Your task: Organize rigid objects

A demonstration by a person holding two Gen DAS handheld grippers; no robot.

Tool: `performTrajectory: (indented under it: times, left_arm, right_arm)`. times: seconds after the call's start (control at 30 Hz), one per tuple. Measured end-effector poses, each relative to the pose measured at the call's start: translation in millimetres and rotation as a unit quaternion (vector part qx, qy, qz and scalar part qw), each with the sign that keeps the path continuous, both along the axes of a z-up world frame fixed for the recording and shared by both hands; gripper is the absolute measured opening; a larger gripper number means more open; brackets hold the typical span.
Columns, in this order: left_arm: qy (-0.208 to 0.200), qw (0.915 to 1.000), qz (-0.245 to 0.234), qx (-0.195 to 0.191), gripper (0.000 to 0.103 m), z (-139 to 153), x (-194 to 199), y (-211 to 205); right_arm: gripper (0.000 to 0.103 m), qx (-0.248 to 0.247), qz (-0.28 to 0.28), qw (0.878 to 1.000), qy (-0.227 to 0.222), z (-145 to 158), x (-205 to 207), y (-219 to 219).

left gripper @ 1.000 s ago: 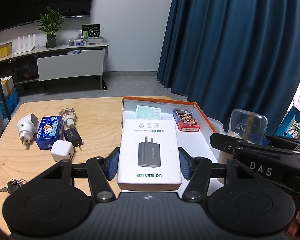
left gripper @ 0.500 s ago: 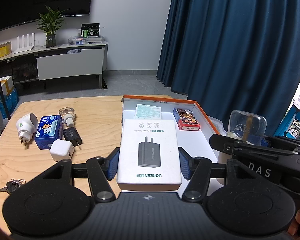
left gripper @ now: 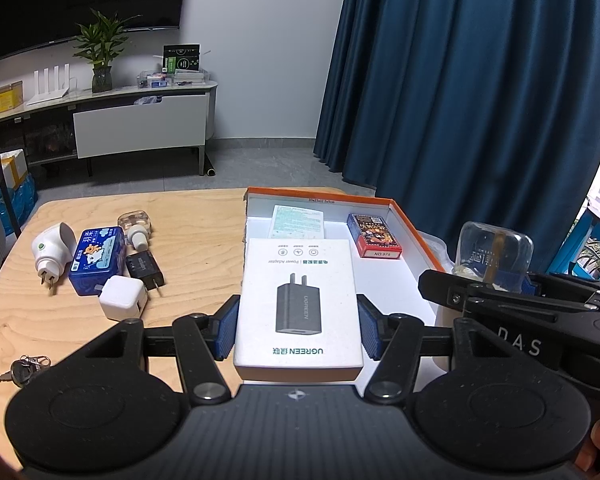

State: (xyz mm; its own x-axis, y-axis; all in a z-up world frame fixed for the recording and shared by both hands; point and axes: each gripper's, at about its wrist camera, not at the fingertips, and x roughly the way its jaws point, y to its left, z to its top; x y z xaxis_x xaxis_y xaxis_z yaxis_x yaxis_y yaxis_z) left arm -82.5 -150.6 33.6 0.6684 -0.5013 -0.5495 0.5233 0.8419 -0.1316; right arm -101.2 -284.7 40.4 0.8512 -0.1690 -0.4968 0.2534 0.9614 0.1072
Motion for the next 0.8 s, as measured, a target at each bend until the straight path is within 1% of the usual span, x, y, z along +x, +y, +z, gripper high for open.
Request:
performTrajectory:
  times: [0.8]
  left_arm:
    - [0.004, 1.0, 0.001, 0.001, 0.059, -1.4, -0.4, 1.2]
  right_arm:
    - [0.051, 0.001, 0.001, 1.0, 0.004, 0.9, 4.1, -1.5]
